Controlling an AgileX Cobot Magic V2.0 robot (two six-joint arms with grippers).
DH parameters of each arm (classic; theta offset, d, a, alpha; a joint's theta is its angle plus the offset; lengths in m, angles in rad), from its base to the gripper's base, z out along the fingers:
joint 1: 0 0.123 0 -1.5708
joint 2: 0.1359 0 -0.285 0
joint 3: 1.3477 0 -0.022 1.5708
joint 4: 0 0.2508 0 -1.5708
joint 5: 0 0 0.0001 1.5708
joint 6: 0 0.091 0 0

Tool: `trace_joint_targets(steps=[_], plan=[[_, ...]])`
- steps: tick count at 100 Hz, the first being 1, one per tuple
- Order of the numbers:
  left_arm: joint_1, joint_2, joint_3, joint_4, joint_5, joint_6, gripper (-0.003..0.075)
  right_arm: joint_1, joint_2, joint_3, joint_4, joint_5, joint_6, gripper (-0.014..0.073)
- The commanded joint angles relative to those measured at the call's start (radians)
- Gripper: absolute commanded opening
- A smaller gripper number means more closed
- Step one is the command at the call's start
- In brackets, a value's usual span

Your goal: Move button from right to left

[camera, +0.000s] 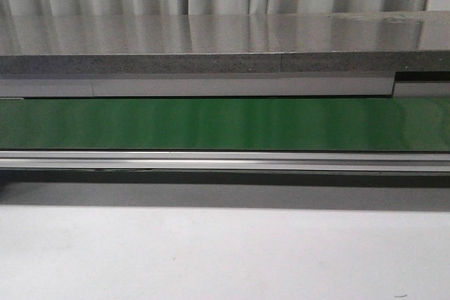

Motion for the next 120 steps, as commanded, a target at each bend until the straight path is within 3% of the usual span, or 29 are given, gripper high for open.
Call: trace_joint_targets(steps=[1, 59, 82, 94, 120], plan=[[-0.001, -0.032, 0.047, -0.002, -0.077, -0.003, -0.0020, -0.004, -0.019, -0.014, -0.002, -0.076, -0.002, -0.0067], [-0.001, -0.032, 0.047, -0.002, -0.077, -0.003, -0.0020, -0.004, -0.019, -0.014, -0.002, -0.078, -0.002, -0.0067], [-0.001, -0.032, 0.047, -0.002, -0.077, -0.003, -0.0020, -0.004, -0.019, -0.034, 0.019, -0.172, -0.002, -0.0067], [-0.001, -0.032, 0.047, -0.002, -0.081, -0.003, -0.0020, -0.004, 0.004, -0.116, 0.080, -0.068, -0.002, -0.0064], [-0.001, -0.032, 0.047, -0.002, -0.081, -0.003, -0.0020, -0.004, 0.210, -0.360, 0.068, 0.160, -0.002, -0.0057]])
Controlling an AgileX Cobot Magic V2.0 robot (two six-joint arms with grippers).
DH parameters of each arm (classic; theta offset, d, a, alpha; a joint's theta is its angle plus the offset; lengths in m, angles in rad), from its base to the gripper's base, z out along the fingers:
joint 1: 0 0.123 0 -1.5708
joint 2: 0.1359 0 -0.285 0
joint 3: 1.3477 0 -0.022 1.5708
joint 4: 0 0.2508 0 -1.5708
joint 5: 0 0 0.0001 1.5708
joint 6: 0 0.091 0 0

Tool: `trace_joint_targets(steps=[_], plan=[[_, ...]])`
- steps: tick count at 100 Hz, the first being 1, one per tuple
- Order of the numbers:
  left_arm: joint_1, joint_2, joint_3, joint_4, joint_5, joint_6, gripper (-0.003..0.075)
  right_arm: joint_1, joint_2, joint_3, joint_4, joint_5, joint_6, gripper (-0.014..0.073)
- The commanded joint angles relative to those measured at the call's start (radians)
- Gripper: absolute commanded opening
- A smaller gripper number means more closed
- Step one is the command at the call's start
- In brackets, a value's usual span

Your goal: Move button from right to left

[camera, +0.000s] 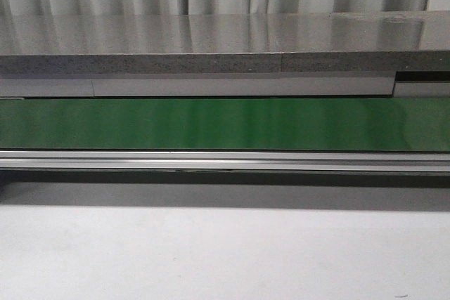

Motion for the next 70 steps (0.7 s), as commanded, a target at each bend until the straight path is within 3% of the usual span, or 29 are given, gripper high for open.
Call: trace_joint_targets(steps=[1, 39, 70], plan=[[-0.001, -0.032, 0.047, -0.002, -0.081, -0.003, -0.0020, -0.004, 0.102, -0.109, -0.003, -0.001, -0.004, -0.0057], [-0.001, -0.032, 0.047, -0.002, -0.081, -0.003, -0.0020, -0.012, 0.471, -0.398, -0.005, 0.157, -0.004, -0.0057], [-0.001, -0.032, 0.047, -0.002, -0.081, -0.003, -0.0020, -0.162, 0.724, -0.539, -0.022, 0.320, -0.005, -0.0057]])
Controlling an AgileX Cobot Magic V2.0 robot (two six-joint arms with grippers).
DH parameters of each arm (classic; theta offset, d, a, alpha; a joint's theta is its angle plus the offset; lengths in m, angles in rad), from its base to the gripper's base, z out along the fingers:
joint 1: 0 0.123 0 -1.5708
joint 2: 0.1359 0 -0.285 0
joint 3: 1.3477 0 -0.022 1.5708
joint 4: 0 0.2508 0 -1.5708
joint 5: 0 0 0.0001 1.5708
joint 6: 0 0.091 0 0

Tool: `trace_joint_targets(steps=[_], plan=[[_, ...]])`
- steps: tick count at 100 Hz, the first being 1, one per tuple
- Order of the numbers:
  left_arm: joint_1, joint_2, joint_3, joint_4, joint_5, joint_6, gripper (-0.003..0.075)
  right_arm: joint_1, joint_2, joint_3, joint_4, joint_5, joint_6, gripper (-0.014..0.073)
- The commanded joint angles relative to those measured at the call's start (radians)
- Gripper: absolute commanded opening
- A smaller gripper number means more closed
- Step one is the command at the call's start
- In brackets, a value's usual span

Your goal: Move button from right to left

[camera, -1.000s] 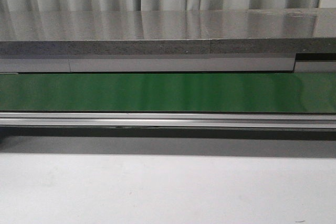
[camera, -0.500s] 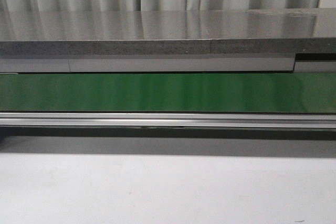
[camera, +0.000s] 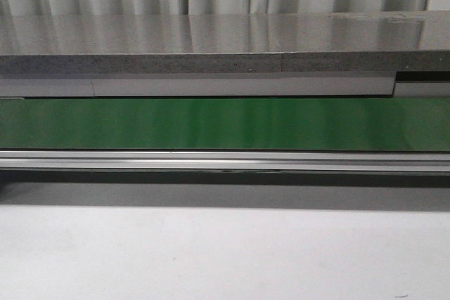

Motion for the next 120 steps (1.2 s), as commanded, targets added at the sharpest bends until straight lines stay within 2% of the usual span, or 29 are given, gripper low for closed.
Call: trace_joint_targets(steps=[1, 30, 49, 66, 72, 79, 94, 99, 104, 120], plan=[[-0.001, -0.032, 0.047, -0.002, -0.081, -0.003, -0.0020, -0.045, 0.058, -0.059, -0.024, -0.013, -0.005, -0.0057], [-0.001, -0.032, 0.047, -0.002, -0.081, -0.003, -0.0020, -0.162, 0.191, -0.066, -0.146, 0.005, -0.005, -0.0057], [-0.001, -0.032, 0.047, -0.002, -0.081, -0.003, -0.0020, -0.234, 0.256, -0.068, -0.154, 0.016, -0.005, -0.0057], [-0.001, -0.032, 0.047, -0.002, -0.081, -0.003, -0.0020, -0.241, 0.383, -0.081, -0.154, 0.043, -0.005, -0.0042], [-0.001, -0.032, 0.047, -0.002, -0.081, -0.003, -0.0020, -0.241, 0.439, -0.101, -0.153, 0.070, -0.005, -0.0001], [-0.001, -0.032, 0.047, -0.002, -0.081, -0.003, -0.0020, -0.241, 0.510, -0.144, -0.153, 0.107, -0.005, 0.0103], [-0.001, -0.032, 0.047, -0.002, -0.081, -0.003, -0.0020, -0.241, 0.620, -0.257, -0.151, 0.130, -0.005, 0.0451], [-0.001, -0.032, 0.047, -0.002, -0.081, -0.003, -0.0020, -0.241, 0.643, -0.288, -0.151, 0.115, -0.005, 0.0533], [-0.001, -0.032, 0.047, -0.002, -0.081, -0.003, -0.0020, -0.241, 0.666, -0.321, -0.151, 0.095, -0.005, 0.0570], [-0.001, -0.032, 0.047, -0.002, -0.081, -0.003, -0.0020, -0.241, 0.738, -0.424, -0.156, 0.077, -0.014, 0.0570]])
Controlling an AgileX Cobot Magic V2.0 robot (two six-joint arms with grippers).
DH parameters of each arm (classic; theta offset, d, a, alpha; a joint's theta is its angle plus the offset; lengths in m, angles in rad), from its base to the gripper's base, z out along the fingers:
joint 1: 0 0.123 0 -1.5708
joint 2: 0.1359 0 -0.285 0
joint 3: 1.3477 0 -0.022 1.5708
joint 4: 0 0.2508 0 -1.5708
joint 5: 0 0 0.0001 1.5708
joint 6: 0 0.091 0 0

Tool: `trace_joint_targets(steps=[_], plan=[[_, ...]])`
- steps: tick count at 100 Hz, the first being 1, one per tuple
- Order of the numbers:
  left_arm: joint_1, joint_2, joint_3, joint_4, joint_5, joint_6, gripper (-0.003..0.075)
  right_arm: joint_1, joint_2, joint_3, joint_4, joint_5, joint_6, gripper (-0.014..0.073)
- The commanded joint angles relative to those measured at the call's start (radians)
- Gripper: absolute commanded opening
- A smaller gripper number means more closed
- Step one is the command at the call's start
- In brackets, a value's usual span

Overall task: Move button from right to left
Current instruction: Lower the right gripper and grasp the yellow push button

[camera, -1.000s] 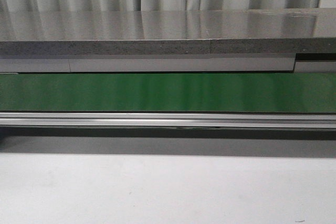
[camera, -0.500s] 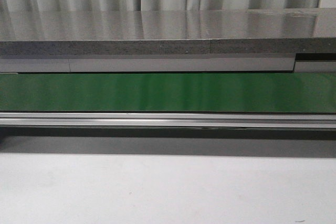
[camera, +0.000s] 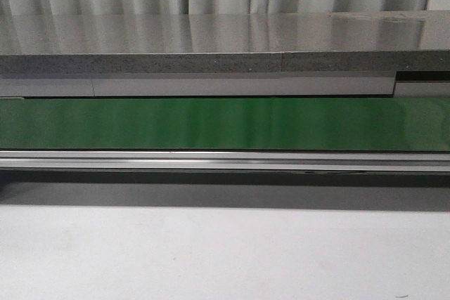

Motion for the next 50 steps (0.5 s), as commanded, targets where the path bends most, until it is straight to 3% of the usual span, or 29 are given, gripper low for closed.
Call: trace_joint_targets(steps=[1, 28, 50], plan=[[-0.001, -0.032, 0.047, -0.002, -0.081, -0.003, -0.0020, -0.008, 0.010, -0.079, -0.015, -0.046, -0.012, 0.0570], [-0.001, -0.032, 0.047, -0.002, -0.081, -0.003, -0.0020, -0.009, 0.137, -0.220, -0.010, 0.044, -0.162, 0.0529], [-0.001, -0.032, 0.047, -0.002, -0.081, -0.003, -0.0020, -0.024, 0.234, -0.257, 0.075, 0.071, -0.254, 0.0519]])
